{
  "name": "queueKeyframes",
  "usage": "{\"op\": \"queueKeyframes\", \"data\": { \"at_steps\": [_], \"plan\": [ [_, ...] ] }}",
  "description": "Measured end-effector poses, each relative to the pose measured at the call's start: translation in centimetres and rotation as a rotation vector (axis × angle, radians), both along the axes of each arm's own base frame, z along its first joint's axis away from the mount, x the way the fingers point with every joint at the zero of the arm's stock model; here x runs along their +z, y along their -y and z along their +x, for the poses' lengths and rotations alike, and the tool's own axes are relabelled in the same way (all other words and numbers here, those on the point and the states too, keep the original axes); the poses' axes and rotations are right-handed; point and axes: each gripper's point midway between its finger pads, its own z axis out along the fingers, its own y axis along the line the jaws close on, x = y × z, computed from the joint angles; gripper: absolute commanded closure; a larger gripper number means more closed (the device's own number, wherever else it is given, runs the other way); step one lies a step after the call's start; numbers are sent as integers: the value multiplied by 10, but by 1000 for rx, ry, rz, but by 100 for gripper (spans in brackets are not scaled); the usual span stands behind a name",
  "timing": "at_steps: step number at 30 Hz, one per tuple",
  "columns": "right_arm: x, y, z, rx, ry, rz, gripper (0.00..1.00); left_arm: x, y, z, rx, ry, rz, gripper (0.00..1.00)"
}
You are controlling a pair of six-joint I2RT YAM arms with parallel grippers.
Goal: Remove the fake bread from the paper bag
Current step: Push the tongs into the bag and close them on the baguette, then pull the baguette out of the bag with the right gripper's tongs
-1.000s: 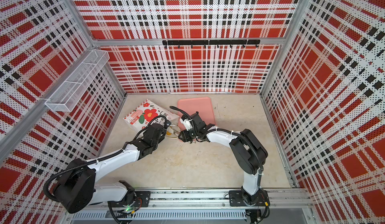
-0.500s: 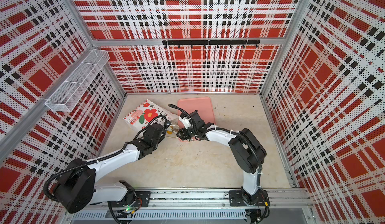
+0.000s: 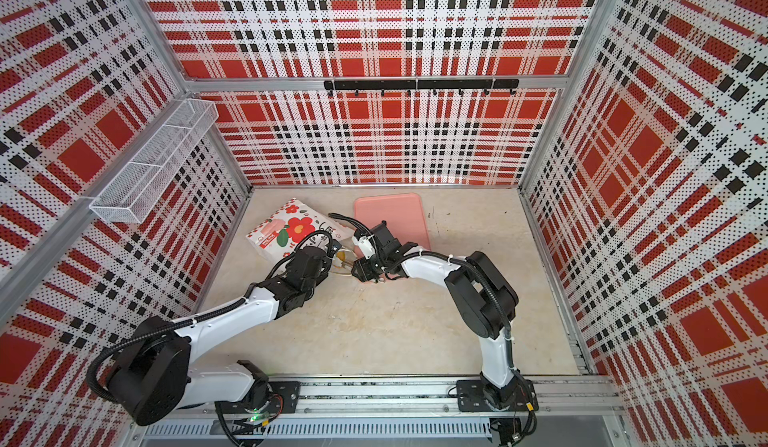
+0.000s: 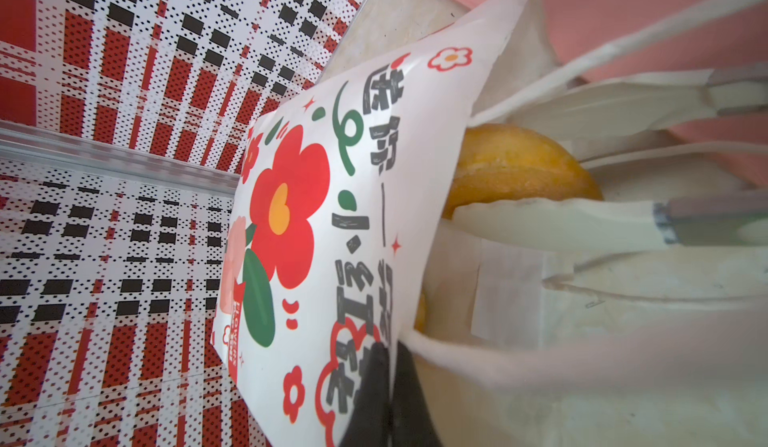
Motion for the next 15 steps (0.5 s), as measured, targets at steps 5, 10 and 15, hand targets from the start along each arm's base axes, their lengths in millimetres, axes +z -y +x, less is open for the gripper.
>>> {"op": "queueKeyframes", "data": {
  "at_steps": [5,10,15],
  "plan": [
    [-4,-9,3,12,2,-15,56,0,0,0,0,0,0,100],
    [-4,-11,0,19,-7,-32,71,2,1,1,0,1,-1,100],
    [-1,-11,-3,13,-23,-31,79,1,2,0,-3,-4,3,100]
  ]
}}
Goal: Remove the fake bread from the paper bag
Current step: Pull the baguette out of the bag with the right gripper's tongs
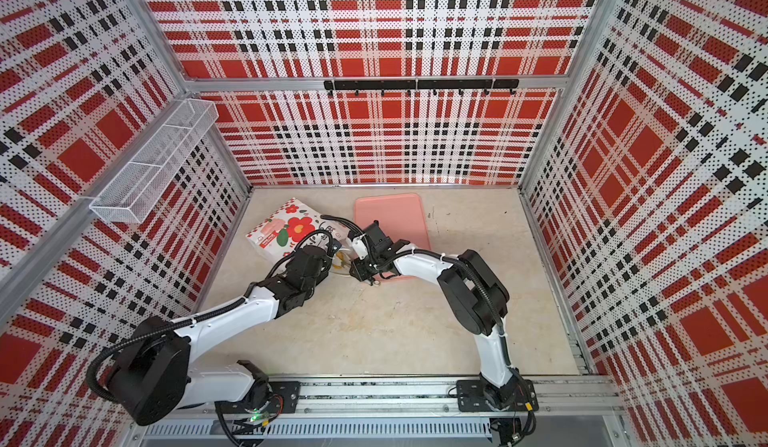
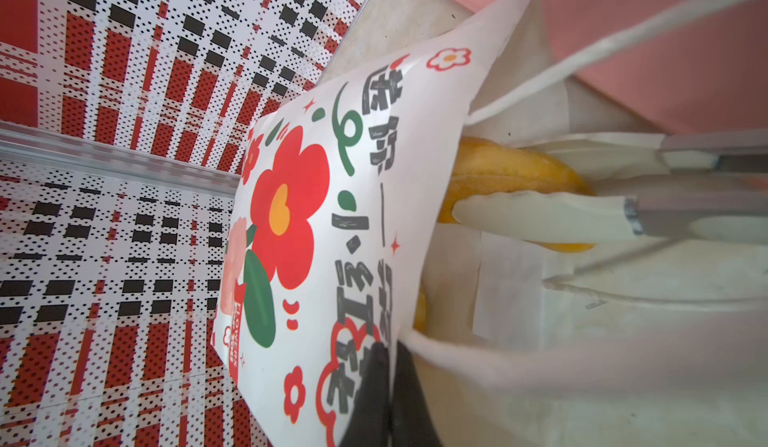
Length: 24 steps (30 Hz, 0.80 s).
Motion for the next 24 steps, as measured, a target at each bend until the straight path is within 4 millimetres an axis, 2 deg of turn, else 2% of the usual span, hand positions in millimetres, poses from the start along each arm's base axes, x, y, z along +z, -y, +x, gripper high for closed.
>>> {"op": "queueKeyframes", "data": {
  "at_steps": [10,18,24],
  "plan": [
    [24,-1,-5,-20,-42,30,100,-1,2,-1,-3,-4,4,100],
    [44,6,-7,-72,-139,110,100,-1,2,-1,0,-3,-1,100],
    [68,20,-25,-90,-178,155,100,0,2,-1,8,1,-14,100]
  ]
}}
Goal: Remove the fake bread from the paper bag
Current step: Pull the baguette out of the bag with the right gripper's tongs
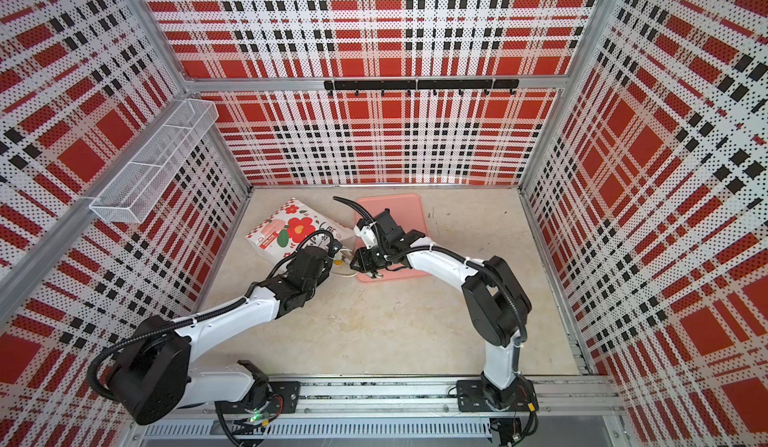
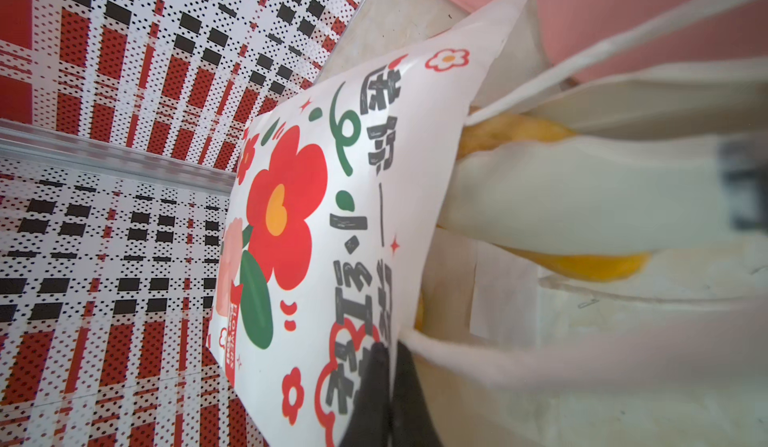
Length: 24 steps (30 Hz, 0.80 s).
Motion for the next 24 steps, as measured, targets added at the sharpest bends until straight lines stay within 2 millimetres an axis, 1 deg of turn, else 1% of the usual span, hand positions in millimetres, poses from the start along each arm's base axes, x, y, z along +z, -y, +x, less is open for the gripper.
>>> {"op": "queueKeyframes", "data": {
  "at_steps": [4,8,12,15,20,24],
  "plan": [
    [10,20,-24,-4,-17,6,100,4,0,2,11,5,-15,100],
    [17,42,-51,-11,-30,7,100,9,-5,7,41,15,-54,100],
    [20,64,-79,-22,-46,4,100,15,-13,14,74,26,-94,100],
    [24,78,-97,-26,-51,1,100,17,-14,16,84,31,-113,100],
    [40,104,-124,-45,-36,13,100,16,-15,16,89,24,-127,100],
    [61,129,-140,-83,7,14,100,14,-15,15,93,20,-132,100]
  ]
}}
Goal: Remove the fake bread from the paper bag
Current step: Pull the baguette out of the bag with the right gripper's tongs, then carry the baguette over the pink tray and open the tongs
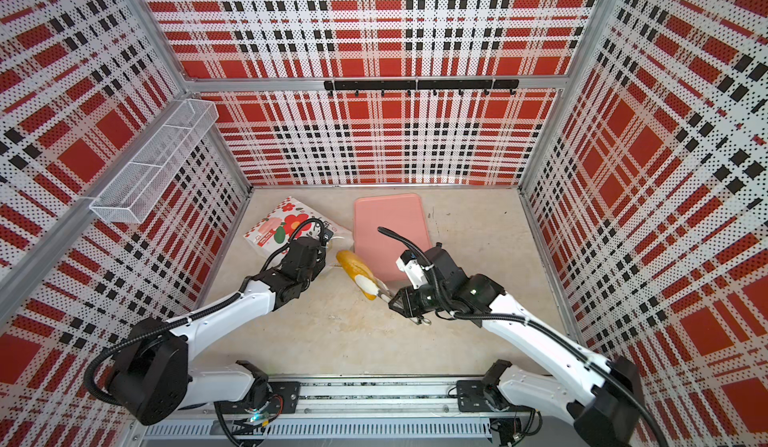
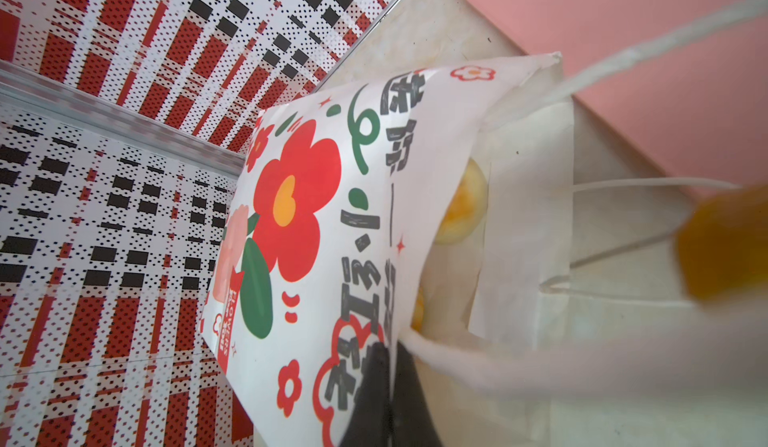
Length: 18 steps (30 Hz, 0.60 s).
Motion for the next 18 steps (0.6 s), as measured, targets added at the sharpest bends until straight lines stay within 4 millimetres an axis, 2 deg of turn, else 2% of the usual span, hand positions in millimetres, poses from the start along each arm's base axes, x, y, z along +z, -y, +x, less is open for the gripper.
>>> {"op": "queueKeyframes", "data": {
  "at_steps": [3,5,7,10,13,16,18],
  "plan": [
    [18,22,-5,-57,48,-33,100,0,0,0,1,0,-4,100],
    [33,35,1,-104,93,-70,100,0,0,0,1,0,-6,100],
    [46,42,15,-152,144,-115,100,0,0,0,1,0,-6,100],
    [54,47,48,-213,212,-199,100,0,2,-1,-3,-1,-5,100],
    [47,50,91,-262,255,-304,100,0,3,-1,-5,0,-1,100],
    [18,57,133,-294,240,-423,100,0,4,-2,-6,-1,4,100],
    [-1,65,154,-309,215,-480,100,0,3,-3,-5,0,6,100]
  ]
}}
